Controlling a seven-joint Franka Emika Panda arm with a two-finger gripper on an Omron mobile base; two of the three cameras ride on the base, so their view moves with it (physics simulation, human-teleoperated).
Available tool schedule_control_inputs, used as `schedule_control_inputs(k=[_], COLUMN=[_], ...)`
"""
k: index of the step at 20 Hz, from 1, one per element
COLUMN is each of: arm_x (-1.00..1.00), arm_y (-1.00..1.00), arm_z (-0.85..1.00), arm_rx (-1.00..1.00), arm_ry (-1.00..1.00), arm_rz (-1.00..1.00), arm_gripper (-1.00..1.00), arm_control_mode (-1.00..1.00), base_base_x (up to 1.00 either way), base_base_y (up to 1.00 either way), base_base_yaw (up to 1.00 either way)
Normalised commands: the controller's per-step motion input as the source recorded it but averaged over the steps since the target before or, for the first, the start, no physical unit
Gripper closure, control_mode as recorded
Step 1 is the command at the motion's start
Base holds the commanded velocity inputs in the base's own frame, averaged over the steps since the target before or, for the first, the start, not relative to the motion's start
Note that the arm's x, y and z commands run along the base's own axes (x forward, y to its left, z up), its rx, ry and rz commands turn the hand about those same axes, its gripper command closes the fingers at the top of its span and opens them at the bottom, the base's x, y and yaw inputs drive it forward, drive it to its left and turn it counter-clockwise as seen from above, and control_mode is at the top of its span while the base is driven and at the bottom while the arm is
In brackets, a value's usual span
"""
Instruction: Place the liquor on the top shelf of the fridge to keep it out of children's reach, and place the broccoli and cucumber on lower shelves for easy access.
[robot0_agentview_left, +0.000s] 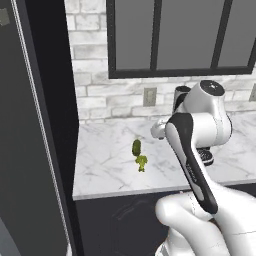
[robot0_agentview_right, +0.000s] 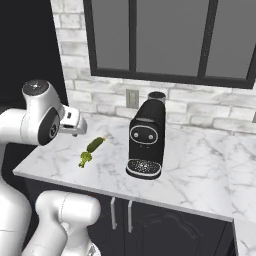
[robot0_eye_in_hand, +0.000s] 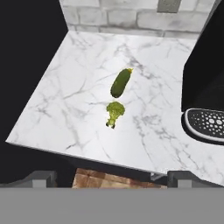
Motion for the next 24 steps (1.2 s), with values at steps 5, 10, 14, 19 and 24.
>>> schedule_control_inputs(k=[5,10,14,19,24], arm_x=[0.24,0.28,0.37,0.34,0.2], arm_y=[0.0,0.0,0.02,0.1,0.15], arm_z=[-0.48,-0.48,-0.56,-0.49,-0.38], arm_rx=[0.0,0.0,0.0,0.0,0.0], arm_ry=[0.16,0.12,0.1,0.06,0.04], arm_rz=[-0.03,-0.06,-0.08,-0.05,0.0], arm_gripper=[-1.0,-1.0,-1.0,-1.0,-1.0], arm_control_mode=[-1.0,-1.0,-1.0,-1.0,-1.0], base_base_x=[0.0,0.0,0.0,0.0,0.0], base_base_y=[0.0,0.0,0.0,0.0,0.0], base_base_yaw=[0.0,0.0,0.0,0.0,0.0])
